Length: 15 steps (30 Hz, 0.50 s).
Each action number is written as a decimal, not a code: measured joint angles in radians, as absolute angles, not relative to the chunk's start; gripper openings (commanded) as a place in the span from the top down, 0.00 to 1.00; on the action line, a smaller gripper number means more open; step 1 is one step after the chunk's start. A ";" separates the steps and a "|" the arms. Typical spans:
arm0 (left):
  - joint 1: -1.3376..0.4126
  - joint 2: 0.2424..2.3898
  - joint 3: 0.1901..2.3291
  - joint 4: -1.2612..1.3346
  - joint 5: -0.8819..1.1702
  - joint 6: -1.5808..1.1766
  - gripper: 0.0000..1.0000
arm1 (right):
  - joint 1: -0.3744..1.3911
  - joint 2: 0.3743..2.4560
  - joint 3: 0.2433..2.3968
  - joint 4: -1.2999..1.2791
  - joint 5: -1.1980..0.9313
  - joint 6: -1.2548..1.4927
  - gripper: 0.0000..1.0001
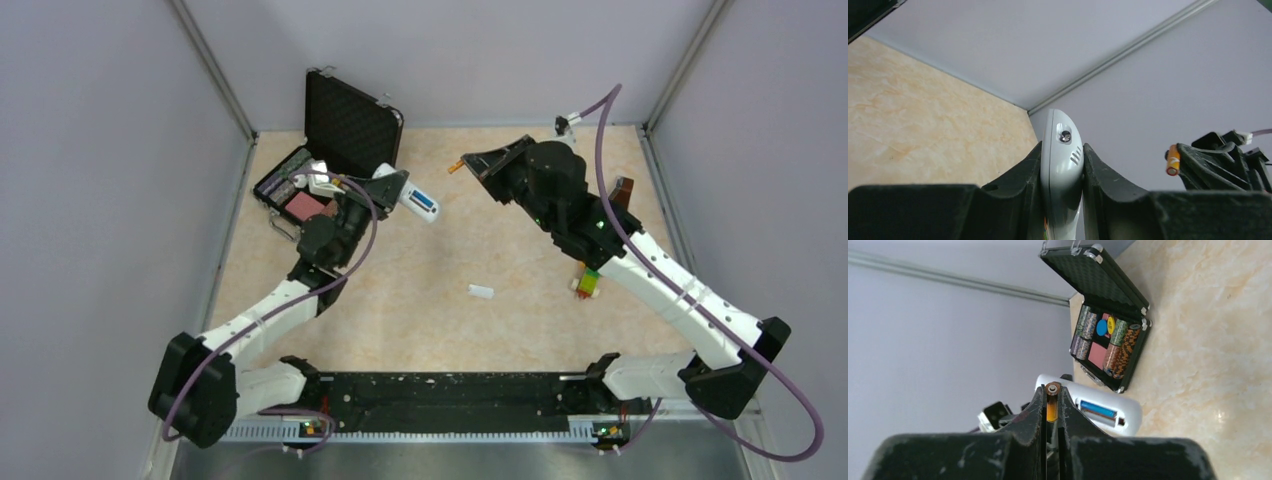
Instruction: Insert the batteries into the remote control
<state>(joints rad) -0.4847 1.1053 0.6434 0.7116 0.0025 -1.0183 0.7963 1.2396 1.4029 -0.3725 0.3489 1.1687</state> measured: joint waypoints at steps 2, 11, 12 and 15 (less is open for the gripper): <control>-0.512 1.156 0.610 0.818 -0.087 -1.019 1.00 | 0.793 1.243 1.409 -0.399 0.369 1.249 1.00; -0.574 1.324 0.597 1.139 -0.392 -1.055 1.00 | 0.789 1.348 1.470 -0.475 0.378 1.469 1.00; -0.583 1.335 0.599 1.153 -0.417 -1.064 1.00 | 0.789 1.364 1.474 -0.490 0.377 1.490 1.00; -0.612 1.365 0.614 1.172 -0.499 -1.103 1.00 | 0.786 1.398 1.476 -0.512 0.373 1.542 1.00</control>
<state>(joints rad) -0.6121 1.3647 0.6144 1.1725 -0.4988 -1.1027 0.7856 1.3979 1.4757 -0.5121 0.3729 1.5425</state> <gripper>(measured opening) 0.317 0.028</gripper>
